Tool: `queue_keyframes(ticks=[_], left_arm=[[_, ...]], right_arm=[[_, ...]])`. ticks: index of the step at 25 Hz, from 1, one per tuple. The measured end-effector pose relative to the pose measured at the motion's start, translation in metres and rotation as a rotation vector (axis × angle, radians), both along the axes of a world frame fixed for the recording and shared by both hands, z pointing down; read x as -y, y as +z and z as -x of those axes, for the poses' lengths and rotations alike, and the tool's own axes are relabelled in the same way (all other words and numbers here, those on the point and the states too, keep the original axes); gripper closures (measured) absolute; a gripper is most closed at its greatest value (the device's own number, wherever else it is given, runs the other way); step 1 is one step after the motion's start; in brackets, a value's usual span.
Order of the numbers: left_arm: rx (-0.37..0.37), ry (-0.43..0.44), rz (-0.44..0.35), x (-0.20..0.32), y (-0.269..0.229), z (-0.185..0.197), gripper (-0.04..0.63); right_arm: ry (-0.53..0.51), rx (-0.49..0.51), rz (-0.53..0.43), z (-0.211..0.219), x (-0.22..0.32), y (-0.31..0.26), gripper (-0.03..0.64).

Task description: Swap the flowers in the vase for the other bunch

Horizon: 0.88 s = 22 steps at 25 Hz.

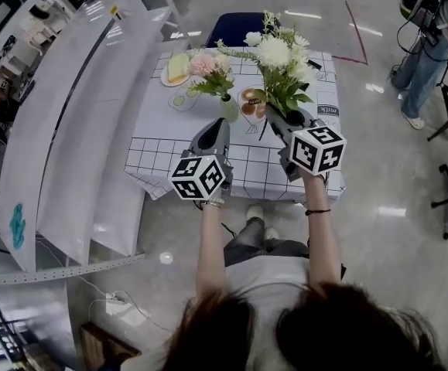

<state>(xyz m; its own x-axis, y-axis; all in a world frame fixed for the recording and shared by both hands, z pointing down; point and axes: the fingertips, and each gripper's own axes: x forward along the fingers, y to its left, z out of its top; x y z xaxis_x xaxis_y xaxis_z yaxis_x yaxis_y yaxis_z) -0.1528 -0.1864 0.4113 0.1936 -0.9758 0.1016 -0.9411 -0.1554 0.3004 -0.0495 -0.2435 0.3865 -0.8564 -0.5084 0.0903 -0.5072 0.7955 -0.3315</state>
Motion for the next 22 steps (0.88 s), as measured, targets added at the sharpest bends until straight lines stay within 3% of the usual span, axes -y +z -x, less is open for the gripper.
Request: queue_keyframes(ticks=[7, 22], left_arm=[[0.024, -0.002, 0.075, 0.025, 0.018, 0.021, 0.581], [0.000, 0.011, 0.104, 0.066, 0.045, 0.043, 0.581]], right_arm=[[0.039, 0.021, 0.024, 0.008, 0.024, 0.003, 0.565], [0.078, 0.008, 0.060, 0.020, 0.058, 0.018, 0.565]])
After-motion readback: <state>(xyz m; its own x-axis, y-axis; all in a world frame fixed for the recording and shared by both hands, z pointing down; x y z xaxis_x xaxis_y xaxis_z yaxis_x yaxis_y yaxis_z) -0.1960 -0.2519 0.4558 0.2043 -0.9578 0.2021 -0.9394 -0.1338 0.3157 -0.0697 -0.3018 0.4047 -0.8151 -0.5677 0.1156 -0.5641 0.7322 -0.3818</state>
